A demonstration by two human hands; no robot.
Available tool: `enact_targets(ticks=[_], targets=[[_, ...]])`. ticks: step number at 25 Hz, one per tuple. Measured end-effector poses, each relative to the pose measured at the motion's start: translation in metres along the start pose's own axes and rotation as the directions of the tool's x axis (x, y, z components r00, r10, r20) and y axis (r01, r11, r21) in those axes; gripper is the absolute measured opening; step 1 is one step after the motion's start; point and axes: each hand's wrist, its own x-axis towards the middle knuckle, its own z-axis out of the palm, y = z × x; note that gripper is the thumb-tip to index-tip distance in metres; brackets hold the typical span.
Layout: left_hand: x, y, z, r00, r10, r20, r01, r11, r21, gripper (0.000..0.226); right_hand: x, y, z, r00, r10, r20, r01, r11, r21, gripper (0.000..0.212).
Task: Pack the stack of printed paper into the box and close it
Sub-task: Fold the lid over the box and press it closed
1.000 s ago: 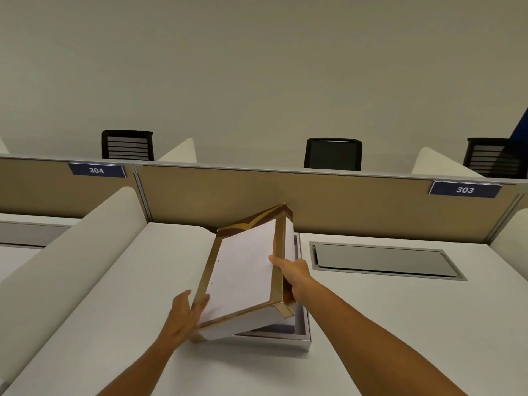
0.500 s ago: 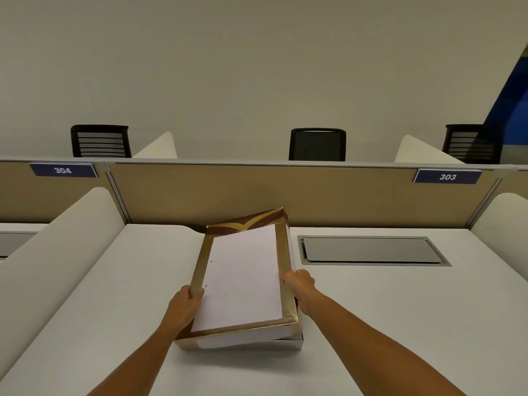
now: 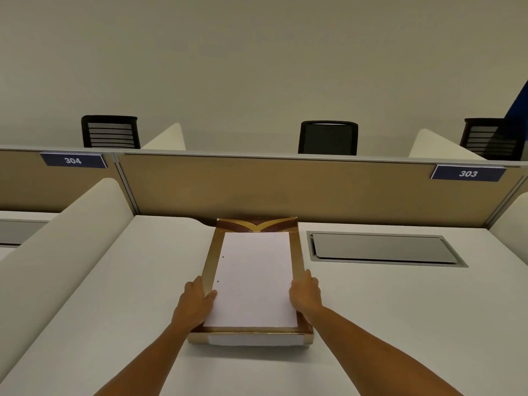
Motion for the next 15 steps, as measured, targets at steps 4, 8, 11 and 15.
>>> enact_targets(ticks=[4, 8, 11, 15], targets=[[0.007, 0.008, 0.003, 0.991, 0.129, 0.028, -0.132, 0.964, 0.233, 0.078, 0.005, -0.002, 0.007, 0.977, -0.21, 0.027, 0.211, 0.953, -0.218, 0.073], [0.016, 0.023, 0.008, 0.956, 0.268, 0.115, -0.292, 0.856, 0.427, 0.09, 0.018, -0.004, 0.014, 0.922, -0.373, 0.101, 0.378, 0.819, -0.432, 0.08], [0.022, 0.028, 0.014, 0.939, 0.32, 0.122, -0.339, 0.809, 0.48, 0.117, 0.03, -0.004, 0.019, 0.89, -0.435, 0.139, 0.446, 0.764, -0.467, 0.088], [0.028, 0.026, 0.023, 0.916, 0.39, 0.097, -0.385, 0.779, 0.496, 0.109, 0.039, 0.008, 0.026, 0.883, -0.443, 0.155, 0.456, 0.733, -0.505, 0.092]])
